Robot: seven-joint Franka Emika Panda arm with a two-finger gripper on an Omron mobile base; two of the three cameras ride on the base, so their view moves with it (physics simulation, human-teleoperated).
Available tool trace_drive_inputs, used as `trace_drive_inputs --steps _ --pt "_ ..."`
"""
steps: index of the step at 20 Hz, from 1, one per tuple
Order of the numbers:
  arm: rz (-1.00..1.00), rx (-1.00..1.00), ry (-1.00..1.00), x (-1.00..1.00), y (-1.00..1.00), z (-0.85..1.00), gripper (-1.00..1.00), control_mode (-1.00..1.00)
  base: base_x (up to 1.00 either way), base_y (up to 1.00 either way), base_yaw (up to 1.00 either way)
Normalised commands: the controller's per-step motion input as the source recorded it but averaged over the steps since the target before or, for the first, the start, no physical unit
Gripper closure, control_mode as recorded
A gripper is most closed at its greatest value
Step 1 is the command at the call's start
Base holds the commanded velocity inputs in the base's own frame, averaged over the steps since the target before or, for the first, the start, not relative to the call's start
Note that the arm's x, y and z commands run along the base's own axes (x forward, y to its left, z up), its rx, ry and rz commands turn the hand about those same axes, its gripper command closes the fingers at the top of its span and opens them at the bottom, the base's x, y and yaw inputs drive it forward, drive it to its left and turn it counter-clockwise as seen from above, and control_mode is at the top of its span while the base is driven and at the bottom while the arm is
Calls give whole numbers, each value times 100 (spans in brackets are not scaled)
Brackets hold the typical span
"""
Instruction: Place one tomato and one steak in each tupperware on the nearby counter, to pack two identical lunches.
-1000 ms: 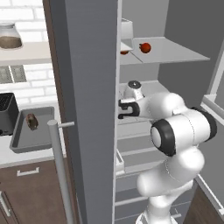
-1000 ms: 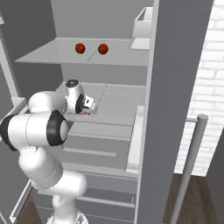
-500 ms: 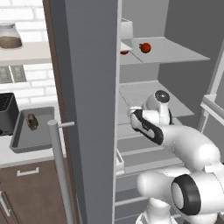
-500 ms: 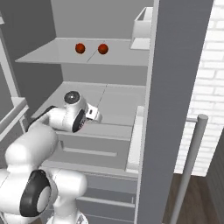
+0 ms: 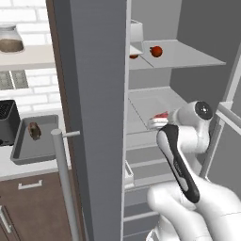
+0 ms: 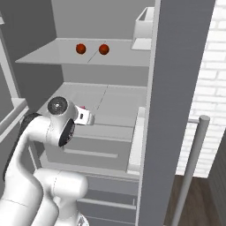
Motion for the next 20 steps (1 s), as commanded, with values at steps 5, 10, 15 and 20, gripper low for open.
trace_drive_inputs --steps 5,10,15,20 --pt "0 0 1 -79 0 89 100 -100 0 0 0" --pt "-10 0 0 -91 -13 31 100 -100 0 0 0" --pt "-4 0 0 -40 -15 1 100 100 -60 -16 -2" --pt "0 0 0 0 0 0 100 100 -100 1 5"
